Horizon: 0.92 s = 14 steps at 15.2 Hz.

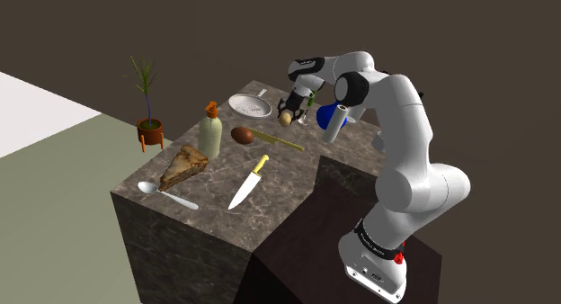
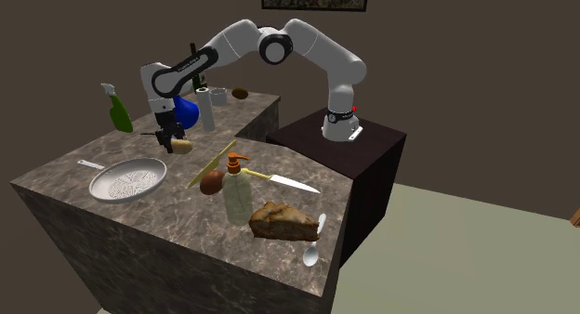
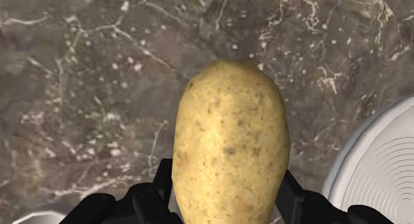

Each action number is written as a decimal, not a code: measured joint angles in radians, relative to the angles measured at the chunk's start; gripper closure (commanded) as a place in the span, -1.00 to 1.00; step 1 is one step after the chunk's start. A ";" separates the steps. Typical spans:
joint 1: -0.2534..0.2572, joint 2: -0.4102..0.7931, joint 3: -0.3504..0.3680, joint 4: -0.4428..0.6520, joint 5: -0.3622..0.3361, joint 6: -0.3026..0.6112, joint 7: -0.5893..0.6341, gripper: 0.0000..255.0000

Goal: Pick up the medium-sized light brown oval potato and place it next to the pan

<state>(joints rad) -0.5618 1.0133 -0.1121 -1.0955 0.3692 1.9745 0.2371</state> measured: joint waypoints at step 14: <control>-0.002 -0.001 0.000 0.004 -0.001 -0.005 0.000 -1.00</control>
<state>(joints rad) -0.5633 1.0126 -0.1125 -1.0912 0.3685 1.9694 0.2370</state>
